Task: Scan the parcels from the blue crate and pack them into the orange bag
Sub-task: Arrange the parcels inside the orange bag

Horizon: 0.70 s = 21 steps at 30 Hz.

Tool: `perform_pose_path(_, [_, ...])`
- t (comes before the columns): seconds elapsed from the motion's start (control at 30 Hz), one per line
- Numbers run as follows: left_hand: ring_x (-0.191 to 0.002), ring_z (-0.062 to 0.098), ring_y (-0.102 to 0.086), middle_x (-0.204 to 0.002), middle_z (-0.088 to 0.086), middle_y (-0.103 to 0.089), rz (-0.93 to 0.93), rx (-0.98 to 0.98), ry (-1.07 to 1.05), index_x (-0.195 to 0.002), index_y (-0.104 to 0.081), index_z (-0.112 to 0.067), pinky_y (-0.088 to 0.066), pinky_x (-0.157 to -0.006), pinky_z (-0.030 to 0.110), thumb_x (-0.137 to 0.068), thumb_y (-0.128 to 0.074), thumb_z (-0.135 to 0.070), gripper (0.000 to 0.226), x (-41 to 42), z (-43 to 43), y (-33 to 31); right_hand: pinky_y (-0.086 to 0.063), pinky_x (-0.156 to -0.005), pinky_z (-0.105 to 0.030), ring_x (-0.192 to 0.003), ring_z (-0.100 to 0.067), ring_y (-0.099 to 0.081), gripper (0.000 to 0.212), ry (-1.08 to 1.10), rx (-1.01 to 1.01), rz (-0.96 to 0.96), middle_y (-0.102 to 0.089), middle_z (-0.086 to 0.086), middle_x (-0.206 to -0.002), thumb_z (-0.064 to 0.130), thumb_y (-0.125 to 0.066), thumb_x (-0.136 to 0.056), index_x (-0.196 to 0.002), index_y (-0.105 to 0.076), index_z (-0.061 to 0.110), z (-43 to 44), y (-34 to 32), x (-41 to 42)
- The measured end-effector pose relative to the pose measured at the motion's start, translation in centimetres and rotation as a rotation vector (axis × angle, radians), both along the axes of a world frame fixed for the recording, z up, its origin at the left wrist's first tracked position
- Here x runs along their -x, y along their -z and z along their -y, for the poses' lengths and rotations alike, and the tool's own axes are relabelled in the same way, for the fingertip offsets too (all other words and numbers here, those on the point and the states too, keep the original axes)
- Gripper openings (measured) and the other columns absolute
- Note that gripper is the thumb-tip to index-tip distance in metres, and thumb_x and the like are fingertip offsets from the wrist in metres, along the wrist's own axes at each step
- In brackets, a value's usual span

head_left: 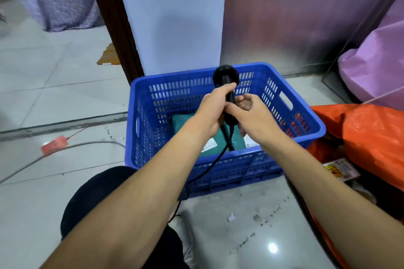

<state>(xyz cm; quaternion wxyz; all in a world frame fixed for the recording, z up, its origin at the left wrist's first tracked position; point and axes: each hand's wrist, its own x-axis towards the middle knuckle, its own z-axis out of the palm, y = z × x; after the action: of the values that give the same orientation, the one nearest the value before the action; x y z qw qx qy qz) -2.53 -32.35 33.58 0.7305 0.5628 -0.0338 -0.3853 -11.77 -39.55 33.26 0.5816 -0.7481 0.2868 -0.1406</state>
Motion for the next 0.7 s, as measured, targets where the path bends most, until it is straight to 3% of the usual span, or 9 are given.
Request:
perform_pose_path(0.1, [-0.099,0.030,-0.076,-0.101,0.013,-0.080,0.129,-0.194,-0.025,-0.106,-0.075,-0.007,-0.059,-0.097,0.046,-0.084,-0.074,-0.047,0.046,-2.6,-1.3,1.4,-0.039,-0.043,-0.023,-0.049,0.003,-0.052,0.050,-0.033,-0.019,-0.039,-0.063,0.008,-0.095,0.041,-0.075,-0.090,-0.122,-0.040,0.024,0.0,1.2,-3.0])
perform_pose_path(0.23, [-0.076,0.025,-0.070,-0.086,0.011,-0.074,0.213,-0.342,0.027,-0.108,-0.075,0.000,-0.063,-0.074,0.039,-0.095,-0.073,-0.027,0.030,-5.3,-2.3,4.5,-0.047,-0.060,-0.032,-0.077,-0.018,-0.063,0.052,-0.086,0.215,-0.174,-0.071,0.000,-0.105,0.058,-0.069,-0.083,-0.118,-0.060,0.022,-0.1,5.1,-6.2])
perform_pose_path(0.33, [-0.064,0.021,-0.069,-0.078,0.009,-0.070,0.258,-0.519,0.123,-0.101,-0.071,-0.004,-0.058,-0.064,0.030,-0.095,-0.071,-0.024,0.021,-6.6,-2.5,7.4,-0.051,-0.077,-0.038,-0.101,-0.029,-0.063,0.043,-0.142,0.358,-0.307,-0.071,-0.003,-0.110,0.053,-0.063,-0.088,-0.120,-0.062,0.024,-0.6,8.3,-8.0])
perform_pose_path(0.43, [-0.059,0.021,-0.069,-0.077,0.008,-0.069,0.198,-0.633,0.204,-0.100,-0.064,-0.008,-0.052,-0.059,0.027,-0.103,-0.060,-0.030,0.023,-7.8,-2.5,9.8,-0.053,-0.083,-0.042,-0.104,-0.034,-0.064,0.045,-0.167,0.415,-0.415,-0.071,-0.009,-0.113,0.052,-0.062,-0.089,-0.126,-0.061,0.026,-1.3,11.2,-9.7])
perform_pose_path(0.53, [-0.053,0.021,-0.065,-0.075,0.008,-0.066,0.167,-0.710,0.195,-0.099,-0.061,-0.007,-0.049,-0.052,0.026,-0.106,-0.054,-0.028,0.023,-8.8,-2.2,12.5,-0.047,-0.074,-0.040,-0.100,-0.037,-0.063,0.041,-0.217,0.443,-0.502,-0.069,-0.015,-0.114,0.039,-0.061,-0.091,-0.127,-0.058,0.021,-1.6,14.1,-11.3])
perform_pose_path(0.7, [-0.059,0.023,-0.062,-0.072,0.009,-0.065,0.038,-0.670,0.105,-0.085,-0.061,-0.010,-0.053,-0.057,0.032,-0.103,-0.058,-0.019,0.020,-10.3,-1.9,16.9,-0.052,-0.086,-0.040,-0.110,-0.039,-0.064,0.055,-0.230,0.433,-0.590,-0.068,-0.018,-0.121,0.041,-0.059,-0.091,-0.137,-0.050,0.012,-1.0,17.3,-13.3])
